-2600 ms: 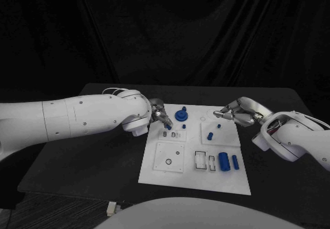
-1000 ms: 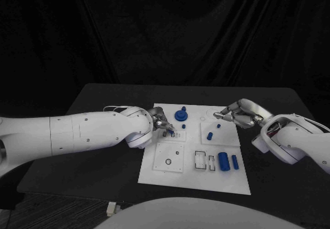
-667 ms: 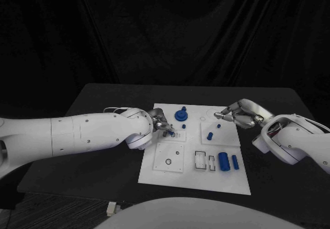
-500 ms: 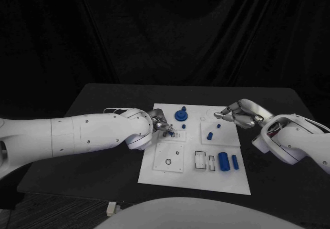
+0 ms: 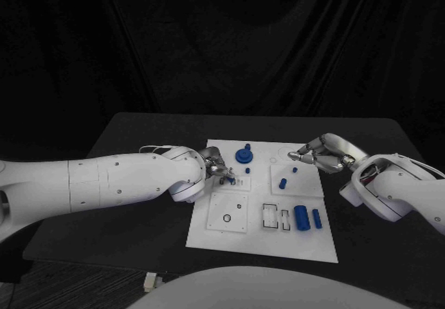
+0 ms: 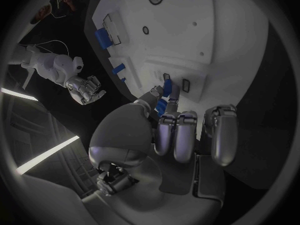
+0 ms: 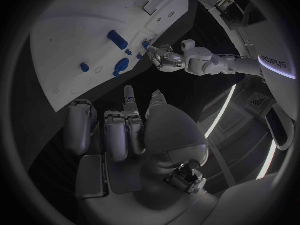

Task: Assemble the parts on the task board

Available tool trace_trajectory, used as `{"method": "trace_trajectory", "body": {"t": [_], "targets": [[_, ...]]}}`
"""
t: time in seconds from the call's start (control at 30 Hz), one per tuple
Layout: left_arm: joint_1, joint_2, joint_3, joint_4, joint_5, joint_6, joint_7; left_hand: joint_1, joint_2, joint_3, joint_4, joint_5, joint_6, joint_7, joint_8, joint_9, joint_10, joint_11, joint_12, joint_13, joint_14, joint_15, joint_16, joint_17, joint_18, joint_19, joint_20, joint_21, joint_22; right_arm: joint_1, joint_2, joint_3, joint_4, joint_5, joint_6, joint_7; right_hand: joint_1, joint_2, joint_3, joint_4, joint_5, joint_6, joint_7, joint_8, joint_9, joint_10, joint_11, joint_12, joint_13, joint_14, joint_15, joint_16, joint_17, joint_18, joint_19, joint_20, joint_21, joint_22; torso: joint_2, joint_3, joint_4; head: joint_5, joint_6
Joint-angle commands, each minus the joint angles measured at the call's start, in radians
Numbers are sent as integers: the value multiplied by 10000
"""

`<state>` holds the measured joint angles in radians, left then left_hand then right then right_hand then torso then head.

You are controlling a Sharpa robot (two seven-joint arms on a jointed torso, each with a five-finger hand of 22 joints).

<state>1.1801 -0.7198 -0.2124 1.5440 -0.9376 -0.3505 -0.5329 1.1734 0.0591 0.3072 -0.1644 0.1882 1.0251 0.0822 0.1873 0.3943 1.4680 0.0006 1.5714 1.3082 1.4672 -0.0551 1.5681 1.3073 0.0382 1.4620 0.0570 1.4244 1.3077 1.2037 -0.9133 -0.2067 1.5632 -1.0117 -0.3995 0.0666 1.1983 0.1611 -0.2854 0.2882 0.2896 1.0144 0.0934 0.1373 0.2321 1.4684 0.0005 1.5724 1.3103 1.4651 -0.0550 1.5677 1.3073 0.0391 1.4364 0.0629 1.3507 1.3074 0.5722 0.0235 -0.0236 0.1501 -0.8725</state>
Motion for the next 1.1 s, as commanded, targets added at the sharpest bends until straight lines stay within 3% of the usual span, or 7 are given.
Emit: {"method": "trace_trajectory", "body": {"t": [0.03, 0.67, 1.1], "targets": [[-48, 30, -11, 15, 18, 180, 109, 13, 26, 38, -23, -126, -97, 5, 29, 5, 1027, 14, -6, 2626, 1036, 32, 27, 2635, 65, -72, 26, -84, 1411, -28, -2, 6, 4, -8, -109, 27, 100, 32, -73, 2, 14, -13, -23, -42, -4, 1024, 71, -16, 2605, 1057, 49, 31, 2635, 177, -32, -6, -32, 1871, -2, 3, -2, 3, -2], [-56, -48, -11, 92, 18, 274, 92, 201, -15, -39, -37, 21, -12, -49, 222, 103, 1027, -25, -6, 2626, 1036, 7, 27, 2635, 73, -80, 17, -119, 1408, -43, 15, 6, -33, -8, -42, 3, 114, 35, -81, 4, 18, -13, -21, -43, -5, 1024, 73, -16, 2605, 1057, 51, 31, 2635, 182, -43, -4, -52, 1865, -3, 2, -4, 24, -2], [-57, -110, -11, 154, 18, 379, 83, 2, -64, -272, 246, -226, -153, -44, 302, 141, 1027, -24, -6, 2626, 1036, 6, 27, 2635, 103, -155, 11, -254, 1335, -45, 17, 6, -53, -8, -15, -19, 114, 35, -81, 4, 18, -13, -21, -43, -5, 1024, 73, -16, 2605, 1057, 51, 31, 2635, 182, -43, -4, -52, 1865, -1, -1, -15, 79, -2]]}}
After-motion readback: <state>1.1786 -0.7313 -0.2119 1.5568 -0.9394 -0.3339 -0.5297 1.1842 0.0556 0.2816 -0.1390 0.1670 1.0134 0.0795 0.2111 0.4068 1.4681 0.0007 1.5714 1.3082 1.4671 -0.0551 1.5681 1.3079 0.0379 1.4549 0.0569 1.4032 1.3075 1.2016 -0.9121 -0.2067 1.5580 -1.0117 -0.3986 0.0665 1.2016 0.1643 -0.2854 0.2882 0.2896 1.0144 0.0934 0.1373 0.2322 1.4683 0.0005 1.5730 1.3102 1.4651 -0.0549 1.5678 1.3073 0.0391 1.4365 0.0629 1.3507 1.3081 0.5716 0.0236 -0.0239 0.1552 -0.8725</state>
